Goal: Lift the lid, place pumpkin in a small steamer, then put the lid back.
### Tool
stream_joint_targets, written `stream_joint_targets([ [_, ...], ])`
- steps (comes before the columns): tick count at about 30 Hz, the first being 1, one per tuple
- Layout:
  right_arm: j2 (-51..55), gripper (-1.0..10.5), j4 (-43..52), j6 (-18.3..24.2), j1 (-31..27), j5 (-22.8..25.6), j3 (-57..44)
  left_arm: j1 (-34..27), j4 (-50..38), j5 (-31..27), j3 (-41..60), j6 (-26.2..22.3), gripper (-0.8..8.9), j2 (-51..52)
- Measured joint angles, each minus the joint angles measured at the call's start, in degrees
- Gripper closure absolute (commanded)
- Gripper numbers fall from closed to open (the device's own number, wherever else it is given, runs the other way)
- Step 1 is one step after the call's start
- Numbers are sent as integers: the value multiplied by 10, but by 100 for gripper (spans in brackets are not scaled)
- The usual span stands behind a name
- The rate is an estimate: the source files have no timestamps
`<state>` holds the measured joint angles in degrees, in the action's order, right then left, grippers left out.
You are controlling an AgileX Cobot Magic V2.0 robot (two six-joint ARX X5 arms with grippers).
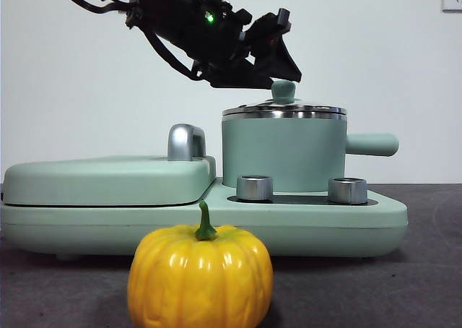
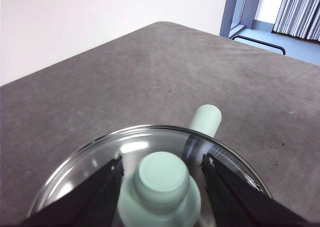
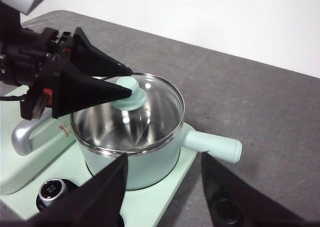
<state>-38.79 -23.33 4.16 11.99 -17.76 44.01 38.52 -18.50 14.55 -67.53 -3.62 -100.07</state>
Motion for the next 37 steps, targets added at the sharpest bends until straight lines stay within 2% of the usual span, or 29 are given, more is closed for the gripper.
stream_joint_targets([
  [15,-6,713,0,0,0,0,0,0,-3,0,-1,0,575,-20],
  [27,-6,713,0,0,0,0,0,0,-6,0,-1,-2,801,-20],
  [37,-6,713,-4,0,0,0,0,0,-10,0,-1,-19,799,-20],
])
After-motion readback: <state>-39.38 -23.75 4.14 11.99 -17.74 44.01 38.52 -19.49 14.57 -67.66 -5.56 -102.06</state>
